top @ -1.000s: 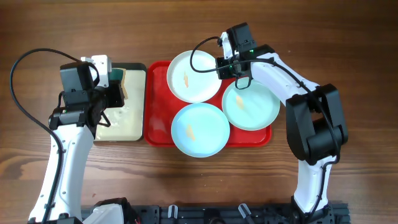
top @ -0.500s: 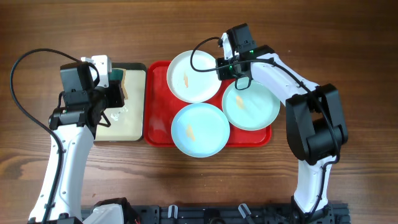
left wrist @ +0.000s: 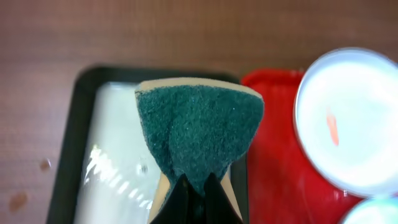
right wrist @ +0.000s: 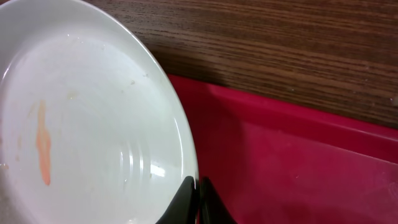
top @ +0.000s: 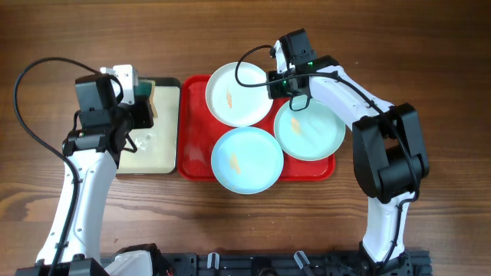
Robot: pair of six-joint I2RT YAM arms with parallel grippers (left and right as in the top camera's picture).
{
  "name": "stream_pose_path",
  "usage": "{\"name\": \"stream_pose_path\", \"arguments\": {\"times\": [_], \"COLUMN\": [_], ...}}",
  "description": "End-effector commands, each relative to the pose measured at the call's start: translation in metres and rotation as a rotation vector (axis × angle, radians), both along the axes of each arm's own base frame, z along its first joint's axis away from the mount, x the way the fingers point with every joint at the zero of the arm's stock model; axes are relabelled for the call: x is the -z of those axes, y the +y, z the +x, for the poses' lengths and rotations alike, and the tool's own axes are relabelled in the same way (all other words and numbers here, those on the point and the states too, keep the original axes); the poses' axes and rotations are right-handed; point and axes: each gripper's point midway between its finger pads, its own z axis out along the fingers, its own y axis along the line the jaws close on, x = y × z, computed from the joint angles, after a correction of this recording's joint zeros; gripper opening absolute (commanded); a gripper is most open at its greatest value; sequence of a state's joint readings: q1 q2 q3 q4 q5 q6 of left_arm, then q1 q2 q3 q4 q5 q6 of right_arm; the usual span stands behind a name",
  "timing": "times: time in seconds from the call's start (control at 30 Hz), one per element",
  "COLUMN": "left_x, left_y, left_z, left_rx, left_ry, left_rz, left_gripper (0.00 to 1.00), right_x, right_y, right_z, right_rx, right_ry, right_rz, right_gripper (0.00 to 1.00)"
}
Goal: Clean dirty plates on tray and stack at the side
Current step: 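Lift the sponge with the left gripper while right gripper tilts the white plate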
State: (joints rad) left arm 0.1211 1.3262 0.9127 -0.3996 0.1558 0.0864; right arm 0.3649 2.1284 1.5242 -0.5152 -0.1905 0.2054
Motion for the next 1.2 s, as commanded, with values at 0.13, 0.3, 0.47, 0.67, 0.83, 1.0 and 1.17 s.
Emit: {"name": "stream_pose_path", "arguments": {"times": [0.13, 0.3, 0.47, 0.67, 0.83, 1.0, 1.17], "left_x": [0.007, 0.021, -0.017, -0.058, -0.065, -0.073, -0.068], "left_y": [-0.005, -0.002, 0.04, 0.036, 0.016, -0.007, -0.01], "left_z": [0.003, 0.01, 0.03, 0.044, 0.05, 0.055, 0.053], "left_rx": [0.034, 0.024, -0.186, -0.182, -0.126, -0.068, -0.059], "left_ry": [0.006, 0.028, -0.132, -0.295, -0.33, -0.371, -0.35], "left_rz": [-0.026, -0.019, 0.115, 0.12, 0.104, 0.103, 0.102], "left_gripper": [0.04, 0.04, 0.04, 0.04, 0.04, 0.04, 0.04], "right_x": [0.015, 0.015, 0.013, 0.013, 0.013, 0.013, 0.013], "right_y": [0.001, 0.001, 0.007, 0.007, 0.007, 0.007, 0.008], "right_z": [-0.006, -0.006, -0.008, -0.008, -0.008, -0.008, -0.007], "right_rx": [-0.028, -0.026, -0.04, -0.04, -0.041, -0.041, -0.04], "right_ry": [0.028, 0.028, 0.036, 0.036, 0.035, 0.035, 0.033], "right_rz": [-0.009, -0.008, 0.026, 0.026, 0.026, 0.026, 0.027], "right_gripper": [0.04, 0.04, 0.04, 0.04, 0.04, 0.04, 0.04]}}
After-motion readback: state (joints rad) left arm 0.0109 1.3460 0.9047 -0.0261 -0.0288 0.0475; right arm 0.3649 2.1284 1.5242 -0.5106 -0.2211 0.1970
